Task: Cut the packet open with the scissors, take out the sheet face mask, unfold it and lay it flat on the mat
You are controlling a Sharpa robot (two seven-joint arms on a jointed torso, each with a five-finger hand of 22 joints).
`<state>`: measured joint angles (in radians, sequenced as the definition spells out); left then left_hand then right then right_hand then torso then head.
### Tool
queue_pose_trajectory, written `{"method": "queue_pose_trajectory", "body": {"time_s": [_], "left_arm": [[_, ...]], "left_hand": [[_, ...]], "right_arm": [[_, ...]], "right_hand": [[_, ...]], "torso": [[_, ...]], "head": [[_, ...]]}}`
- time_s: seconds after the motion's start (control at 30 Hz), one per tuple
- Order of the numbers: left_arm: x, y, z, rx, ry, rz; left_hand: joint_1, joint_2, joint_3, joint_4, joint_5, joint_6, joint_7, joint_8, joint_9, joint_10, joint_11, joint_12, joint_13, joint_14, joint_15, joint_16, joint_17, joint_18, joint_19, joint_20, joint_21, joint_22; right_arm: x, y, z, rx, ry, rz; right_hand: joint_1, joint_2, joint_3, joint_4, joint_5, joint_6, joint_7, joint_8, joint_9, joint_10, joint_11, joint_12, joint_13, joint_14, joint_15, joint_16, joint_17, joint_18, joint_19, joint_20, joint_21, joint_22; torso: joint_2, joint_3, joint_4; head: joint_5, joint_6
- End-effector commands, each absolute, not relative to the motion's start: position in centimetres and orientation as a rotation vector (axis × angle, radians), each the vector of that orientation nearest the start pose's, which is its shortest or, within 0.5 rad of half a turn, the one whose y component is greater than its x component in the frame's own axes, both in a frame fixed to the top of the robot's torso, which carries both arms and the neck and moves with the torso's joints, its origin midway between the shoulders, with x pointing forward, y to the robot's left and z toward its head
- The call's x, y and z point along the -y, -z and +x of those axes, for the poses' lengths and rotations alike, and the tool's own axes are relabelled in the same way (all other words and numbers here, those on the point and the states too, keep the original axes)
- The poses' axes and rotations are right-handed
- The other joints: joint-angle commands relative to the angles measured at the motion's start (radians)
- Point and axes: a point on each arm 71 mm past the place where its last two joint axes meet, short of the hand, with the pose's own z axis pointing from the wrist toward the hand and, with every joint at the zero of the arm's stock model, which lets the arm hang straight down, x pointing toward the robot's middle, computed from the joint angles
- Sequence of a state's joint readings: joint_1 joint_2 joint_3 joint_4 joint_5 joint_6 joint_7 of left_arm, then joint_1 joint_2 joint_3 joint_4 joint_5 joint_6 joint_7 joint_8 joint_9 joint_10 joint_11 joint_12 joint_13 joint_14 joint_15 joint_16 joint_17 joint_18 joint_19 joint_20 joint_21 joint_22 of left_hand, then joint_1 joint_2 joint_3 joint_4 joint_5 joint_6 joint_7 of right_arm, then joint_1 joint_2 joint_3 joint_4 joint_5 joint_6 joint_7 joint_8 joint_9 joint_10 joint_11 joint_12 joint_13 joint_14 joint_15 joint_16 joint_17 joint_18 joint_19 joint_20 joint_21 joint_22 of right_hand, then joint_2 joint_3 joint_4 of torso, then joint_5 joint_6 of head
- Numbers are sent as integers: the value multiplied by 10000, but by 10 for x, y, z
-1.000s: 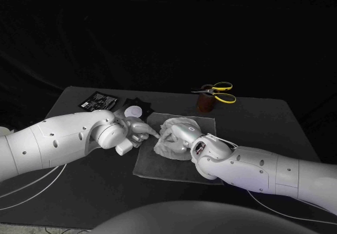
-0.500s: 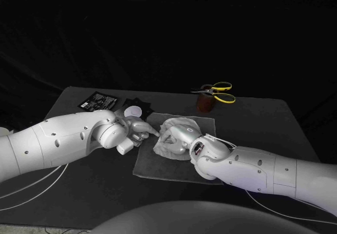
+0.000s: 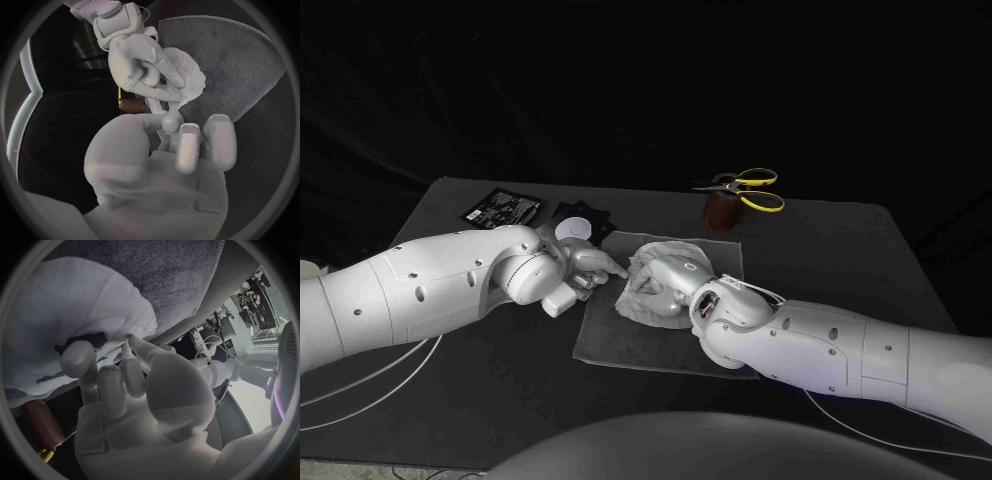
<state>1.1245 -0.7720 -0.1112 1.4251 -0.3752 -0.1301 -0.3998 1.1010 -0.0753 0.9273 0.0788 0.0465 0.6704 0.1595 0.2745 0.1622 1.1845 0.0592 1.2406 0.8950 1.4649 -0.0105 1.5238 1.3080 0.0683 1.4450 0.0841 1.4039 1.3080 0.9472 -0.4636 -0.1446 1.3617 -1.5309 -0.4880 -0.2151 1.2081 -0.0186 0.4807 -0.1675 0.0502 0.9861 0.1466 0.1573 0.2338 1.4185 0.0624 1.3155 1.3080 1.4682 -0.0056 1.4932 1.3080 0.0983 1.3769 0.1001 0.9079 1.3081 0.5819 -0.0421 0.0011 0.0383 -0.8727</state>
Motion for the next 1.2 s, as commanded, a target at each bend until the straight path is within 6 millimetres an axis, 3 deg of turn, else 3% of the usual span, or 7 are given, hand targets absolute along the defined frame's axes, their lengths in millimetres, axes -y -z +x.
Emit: {"method": "queue_pose_trajectory", "body": {"time_s": [0.03, 0.67, 1.2], "left_arm": [[-204, 291, 456, -23565, 7982, -10645], [-206, 292, 449, -24094, 7653, -10489], [-202, 294, 445, -24705, 7627, -10141]], "left_hand": [[-101, -28, 69, 5, 40, -77, 5, -43, -19, -75, -3, -33, -11, 750, -8, 41, 1497, -106, -35, -12, -19, 667], [-242, -50, 112, 45, 40, 365, 149, -6, 35, -67, 237, -25, -7, 735, 184, 20, 1441, -114, -31, 124, -12, 670], [-309, -67, 117, 89, 41, 276, 196, -105, -6, -101, 287, -41, -45, 749, 232, 41, 1493, -118, -21, 173, 2, 684]], "right_arm": [[54, 327, 413, -18096, -7838, -1652], [57, 327, 414, -18094, -7750, -1643], [57, 327, 414, -18082, -7750, -1644]], "right_hand": [[-90, -14, 84, -16, 17, 88, 8, 44, 5, 16, -32, 44, 321, 702, -75, 58, 1169, 152, 23, -83, 31, 1113], [-93, -36, 98, -29, 16, 77, 9, 32, -1, 6, -35, 28, 306, 699, -80, 52, 1158, 152, 21, -89, 27, 1112], [-93, -36, 98, -29, 16, 77, 9, 32, -1, 6, -35, 28, 306, 699, -80, 52, 1158, 152, 21, -89, 27, 1112]], "torso": [[3, 6, -4], [0, -1, 10], [2, 14, -7]], "head": [[-3, 1], [-2, 1], [-13, 1]]}}
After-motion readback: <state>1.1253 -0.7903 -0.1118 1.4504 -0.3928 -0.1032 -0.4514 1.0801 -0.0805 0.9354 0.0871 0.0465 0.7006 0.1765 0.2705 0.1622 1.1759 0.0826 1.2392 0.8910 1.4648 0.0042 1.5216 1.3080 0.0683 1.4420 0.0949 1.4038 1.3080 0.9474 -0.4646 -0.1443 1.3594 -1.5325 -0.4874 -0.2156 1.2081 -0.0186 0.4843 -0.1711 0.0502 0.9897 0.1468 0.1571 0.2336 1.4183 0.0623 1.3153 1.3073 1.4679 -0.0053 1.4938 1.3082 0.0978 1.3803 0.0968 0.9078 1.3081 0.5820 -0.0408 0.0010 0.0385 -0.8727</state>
